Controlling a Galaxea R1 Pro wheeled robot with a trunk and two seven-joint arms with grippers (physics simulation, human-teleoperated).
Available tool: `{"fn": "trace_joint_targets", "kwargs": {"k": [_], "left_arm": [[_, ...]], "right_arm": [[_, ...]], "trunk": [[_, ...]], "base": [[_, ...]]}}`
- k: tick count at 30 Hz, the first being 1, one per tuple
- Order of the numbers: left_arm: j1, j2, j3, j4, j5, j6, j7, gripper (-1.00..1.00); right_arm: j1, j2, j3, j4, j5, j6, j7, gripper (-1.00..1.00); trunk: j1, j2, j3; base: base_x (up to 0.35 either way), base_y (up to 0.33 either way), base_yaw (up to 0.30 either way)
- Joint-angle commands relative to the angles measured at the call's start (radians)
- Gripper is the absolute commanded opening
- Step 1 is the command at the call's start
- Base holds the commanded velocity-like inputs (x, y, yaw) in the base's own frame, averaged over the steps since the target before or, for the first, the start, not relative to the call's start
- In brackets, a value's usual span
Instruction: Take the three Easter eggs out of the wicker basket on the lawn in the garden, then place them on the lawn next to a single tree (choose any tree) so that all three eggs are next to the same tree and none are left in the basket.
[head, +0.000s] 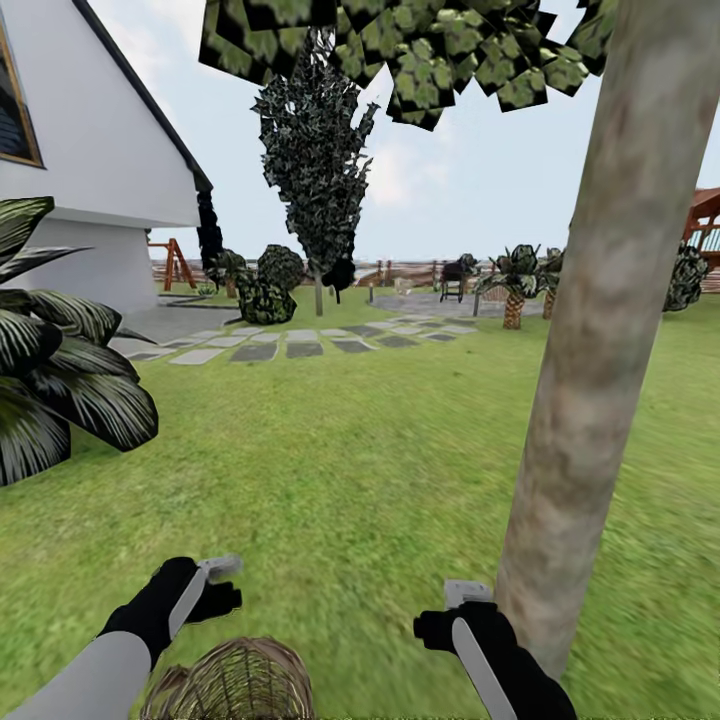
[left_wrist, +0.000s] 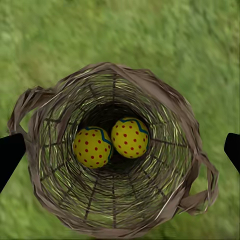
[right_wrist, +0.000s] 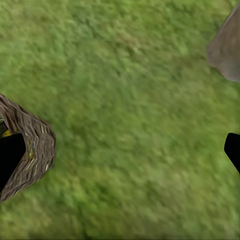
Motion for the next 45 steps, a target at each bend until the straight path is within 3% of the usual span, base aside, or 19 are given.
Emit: {"fn": "trace_joint_targets", "kwargs": {"k": [1, 10, 45], "left_arm": [[-0.008, 0.003, 0.002, 0.000, 0.012, 0.008, 0.006, 1.00], [-0.034, 0.013, 0.006, 0.020, 0.020, 0.016, 0.007, 1.00], [-0.033, 0.012, 0.007, 0.024, 0.021, -0.054, 0.019, 1.00]], "right_arm": [[-0.001, 0.000, 0.001, -0.001, -0.010, 0.002, -0.010, 1.00], [-0.001, -0.001, 0.001, 0.000, -0.010, 0.002, -0.010, 1.00], [-0.001, -0.004, 0.000, -0.002, -0.009, 0.002, -0.011, 1.00]], "trunk": [[0.004, -0.008, -0.006], [0.038, -0.071, -0.049], [0.173, -0.316, -0.215]], "base": [[0.000, 0.000, 0.000], [0.000, 0.000, 0.000], [0.000, 0.000, 0.000]]}}
